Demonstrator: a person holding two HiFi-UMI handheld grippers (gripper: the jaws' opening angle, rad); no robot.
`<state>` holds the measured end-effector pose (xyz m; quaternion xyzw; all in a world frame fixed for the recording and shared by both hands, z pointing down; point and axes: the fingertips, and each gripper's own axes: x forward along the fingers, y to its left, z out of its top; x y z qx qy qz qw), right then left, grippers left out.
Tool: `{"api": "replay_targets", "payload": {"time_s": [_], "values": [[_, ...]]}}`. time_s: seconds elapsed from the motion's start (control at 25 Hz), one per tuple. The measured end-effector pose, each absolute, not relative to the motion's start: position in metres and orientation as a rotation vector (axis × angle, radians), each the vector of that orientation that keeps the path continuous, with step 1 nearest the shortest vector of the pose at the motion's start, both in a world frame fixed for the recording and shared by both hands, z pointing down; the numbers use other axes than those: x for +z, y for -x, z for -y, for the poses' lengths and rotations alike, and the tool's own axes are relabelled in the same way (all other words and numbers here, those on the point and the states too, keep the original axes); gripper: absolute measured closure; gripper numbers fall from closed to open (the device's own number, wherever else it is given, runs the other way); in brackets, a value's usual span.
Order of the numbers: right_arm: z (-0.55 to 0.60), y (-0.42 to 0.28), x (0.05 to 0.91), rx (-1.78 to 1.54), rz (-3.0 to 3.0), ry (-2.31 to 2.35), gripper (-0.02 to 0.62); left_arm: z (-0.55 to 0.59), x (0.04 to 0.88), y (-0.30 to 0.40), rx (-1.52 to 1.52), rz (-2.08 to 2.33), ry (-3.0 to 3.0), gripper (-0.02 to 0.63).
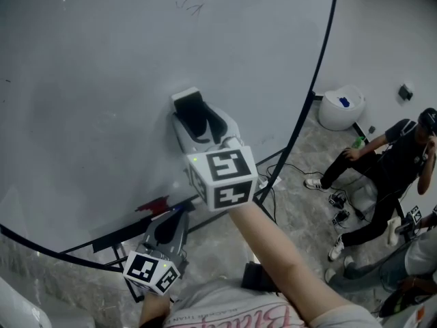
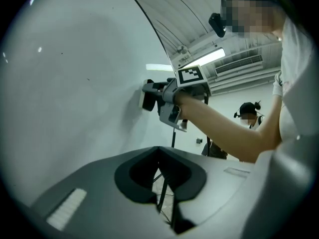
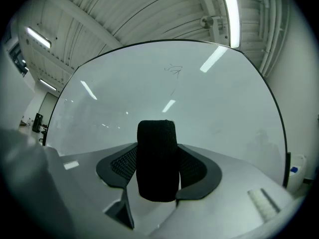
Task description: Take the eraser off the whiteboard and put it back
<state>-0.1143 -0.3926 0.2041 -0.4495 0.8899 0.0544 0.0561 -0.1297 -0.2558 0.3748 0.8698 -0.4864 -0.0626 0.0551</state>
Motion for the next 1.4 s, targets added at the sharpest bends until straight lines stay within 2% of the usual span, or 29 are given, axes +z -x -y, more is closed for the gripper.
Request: {"api": "replay_targets", "payload": {"time_s": [0.6,0.76,1.0,1.4], "values": [[0.395,0.124,0.189,0.300,-2.703,1.365,0.342,0.255,0.382,0.131,-0.155,1.450,-2.641,0.607],[0.394,0.117,0.194,0.293,-2.691,1.374,0.320,0.253,0.385,0.132,-0.151,1.440,-2.641,0.607],[0.378,0.103,0.213,0.250,-2.721,1.364,0.324,0.253,0.385,0.134,-0.154,1.448,-2.630,0.607],[0.327,0.080,0.283,0.162,-2.853,1.306,0.497,0.257,0.383,0.138,-0.183,1.464,-2.616,0.607]]}}
